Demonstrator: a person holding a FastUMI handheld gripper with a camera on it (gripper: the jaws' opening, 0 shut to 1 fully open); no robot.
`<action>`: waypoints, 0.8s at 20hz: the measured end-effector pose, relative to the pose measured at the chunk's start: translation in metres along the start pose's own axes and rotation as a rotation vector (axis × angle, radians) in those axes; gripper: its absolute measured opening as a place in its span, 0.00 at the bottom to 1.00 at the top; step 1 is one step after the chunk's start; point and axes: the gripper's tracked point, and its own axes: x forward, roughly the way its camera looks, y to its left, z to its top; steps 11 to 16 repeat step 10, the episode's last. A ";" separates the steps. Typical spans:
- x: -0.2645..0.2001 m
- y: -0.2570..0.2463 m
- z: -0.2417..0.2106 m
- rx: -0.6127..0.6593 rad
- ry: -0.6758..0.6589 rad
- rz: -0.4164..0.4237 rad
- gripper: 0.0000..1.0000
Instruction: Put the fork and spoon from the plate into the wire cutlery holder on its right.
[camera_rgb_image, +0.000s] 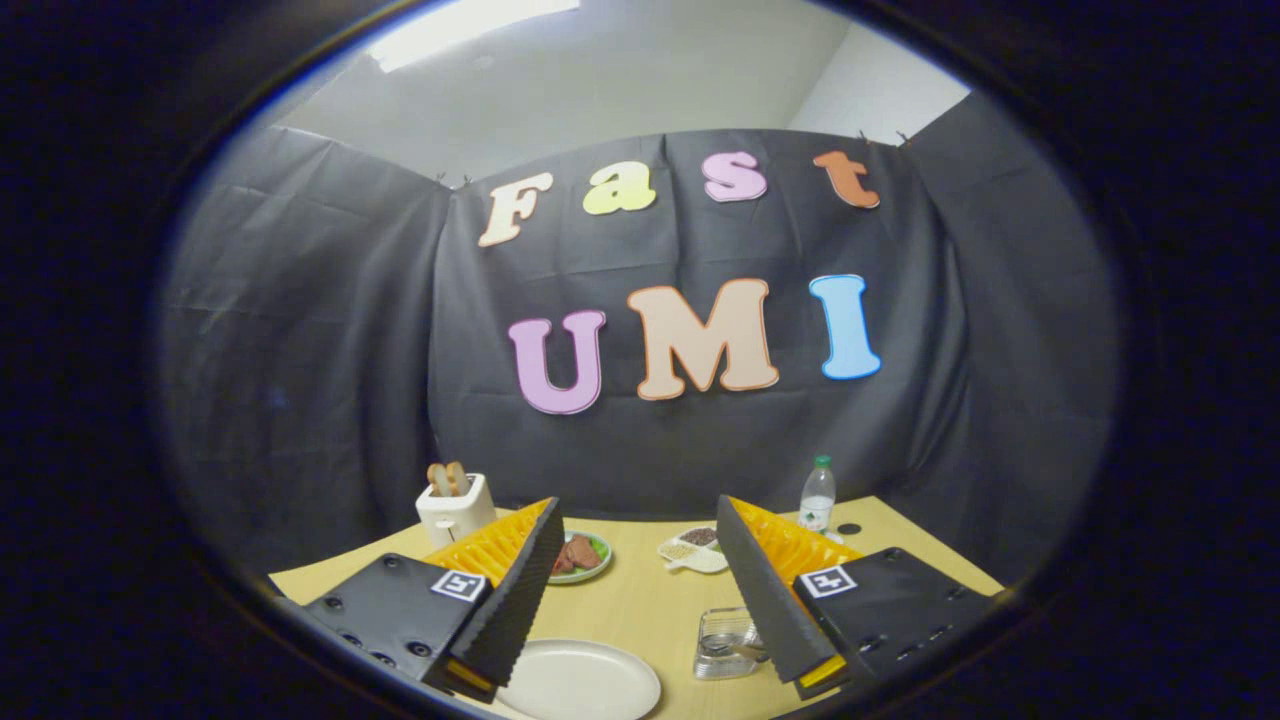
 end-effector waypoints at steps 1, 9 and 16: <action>0.000 -0.003 -0.001 -0.002 0.001 -0.014 0.97; -0.002 -0.012 0.012 -0.002 -0.021 -0.050 0.97; -0.001 -0.011 0.015 0.002 -0.026 -0.052 0.97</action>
